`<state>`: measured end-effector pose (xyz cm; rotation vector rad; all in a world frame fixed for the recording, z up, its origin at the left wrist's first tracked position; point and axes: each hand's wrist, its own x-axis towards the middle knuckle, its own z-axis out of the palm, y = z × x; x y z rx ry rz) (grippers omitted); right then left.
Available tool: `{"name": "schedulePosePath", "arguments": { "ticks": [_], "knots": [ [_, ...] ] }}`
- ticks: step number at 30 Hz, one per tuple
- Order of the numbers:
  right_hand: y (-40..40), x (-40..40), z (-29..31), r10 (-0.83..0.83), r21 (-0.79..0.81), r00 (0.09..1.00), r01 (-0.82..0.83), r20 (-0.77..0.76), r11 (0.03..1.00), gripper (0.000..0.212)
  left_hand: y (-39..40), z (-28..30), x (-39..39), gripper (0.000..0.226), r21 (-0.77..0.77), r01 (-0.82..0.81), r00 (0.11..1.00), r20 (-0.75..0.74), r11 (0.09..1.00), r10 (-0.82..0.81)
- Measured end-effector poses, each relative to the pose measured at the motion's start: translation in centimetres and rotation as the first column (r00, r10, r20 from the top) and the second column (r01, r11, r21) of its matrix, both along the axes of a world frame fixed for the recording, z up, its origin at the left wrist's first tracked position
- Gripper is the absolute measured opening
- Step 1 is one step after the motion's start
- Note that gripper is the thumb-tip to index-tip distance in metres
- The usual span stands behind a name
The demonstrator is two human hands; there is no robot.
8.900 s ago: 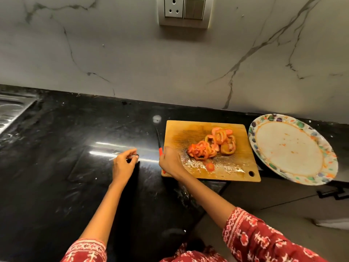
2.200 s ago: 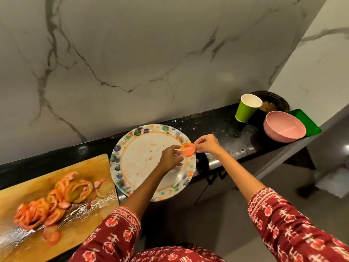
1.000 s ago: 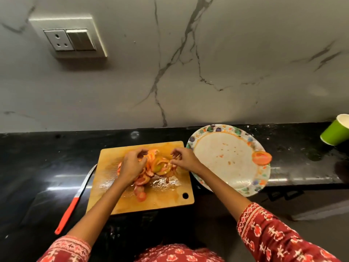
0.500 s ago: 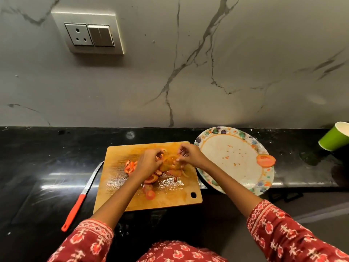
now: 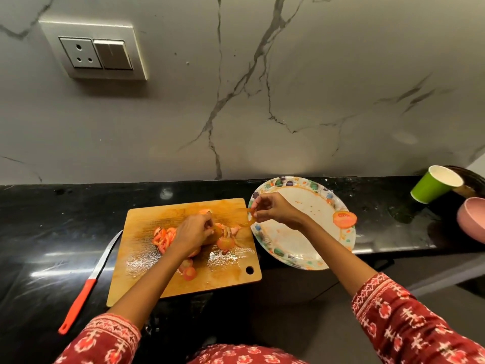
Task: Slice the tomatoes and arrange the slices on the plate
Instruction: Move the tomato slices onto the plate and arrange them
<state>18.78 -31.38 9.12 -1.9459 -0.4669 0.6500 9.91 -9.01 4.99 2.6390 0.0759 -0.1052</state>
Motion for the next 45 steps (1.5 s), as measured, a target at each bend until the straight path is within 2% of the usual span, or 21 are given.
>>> {"name": "schedulePosePath", "arguments": {
  "ticks": [4,8,11,14,17,20,24,29,35,39,43,45],
  "knots": [
    [-3.7,0.4,0.5,-0.038,0.042,0.999,0.039,-0.017,0.998,0.013,-1.3,1.6,1.7,0.005,-0.018,0.036,0.999,0.002,0.999,-0.036],
    [-7.8,1.0,1.1,-0.164,0.082,0.986,0.165,-0.011,0.983,0.019,-2.8,2.3,3.9,0.007,0.056,0.034,0.999,0.022,0.998,-0.035],
    [-11.4,1.4,1.1,-0.239,0.076,0.971,0.239,-0.011,0.968,0.015,-4.2,2.0,5.4,0.009,0.066,0.034,0.999,-0.006,0.997,-0.033],
    [-15.5,2.1,1.0,-0.362,0.048,0.932,0.361,0.021,0.931,0.012,-7.5,2.0,7.1,0.013,-0.007,0.088,0.996,-0.010,0.996,-0.088],
    [-18.9,2.8,0.4,-0.474,-0.039,0.875,0.479,0.098,0.877,0.012,-12.4,2.2,8.3,0.019,-0.151,0.150,0.989,0.021,0.977,-0.148],
    [-21.4,3.6,-1.0,-0.473,-0.187,0.857,0.509,0.206,0.840,0.011,-17.2,1.7,9.4,0.023,-0.250,0.199,0.980,0.048,0.948,-0.194],
    [-23.7,4.6,-2.3,-0.551,-0.156,0.820,0.571,0.155,0.806,0.016,-21.4,0.7,11.0,0.015,-0.293,0.200,0.980,0.062,0.935,-0.190],
    [-25.0,5.0,-3.2,-0.535,-0.224,0.835,0.550,0.127,0.805,0.013,-23.6,-0.5,12.3,0.011,-0.295,0.199,0.980,0.030,0.935,-0.199],
    [-25.7,5.5,-3.0,-0.434,-0.315,0.861,0.503,0.267,0.805,0.012,-25.3,-1.2,13.1,0.011,-0.317,0.188,0.981,0.008,0.930,-0.195],
    [-26.1,5.7,-3.3,-0.399,-0.374,0.875,0.480,0.274,0.794,0.008,-26.2,-1.2,13.5,0.009,-0.342,0.188,0.979,-0.008,0.921,-0.203],
    [-25.9,5.9,-2.8,-0.418,-0.322,0.845,0.519,0.334,0.792,0.007,-27.2,-0.7,13.7,0.012,-0.405,0.183,0.980,0.000,0.896,-0.201],
    [-25.3,5.9,-1.8,-0.381,-0.262,0.876,0.458,0.296,0.850,0.010,-27.6,-0.2,13.9,0.014,-0.466,0.152,0.985,-0.002,0.872,-0.173]
  ]
}}
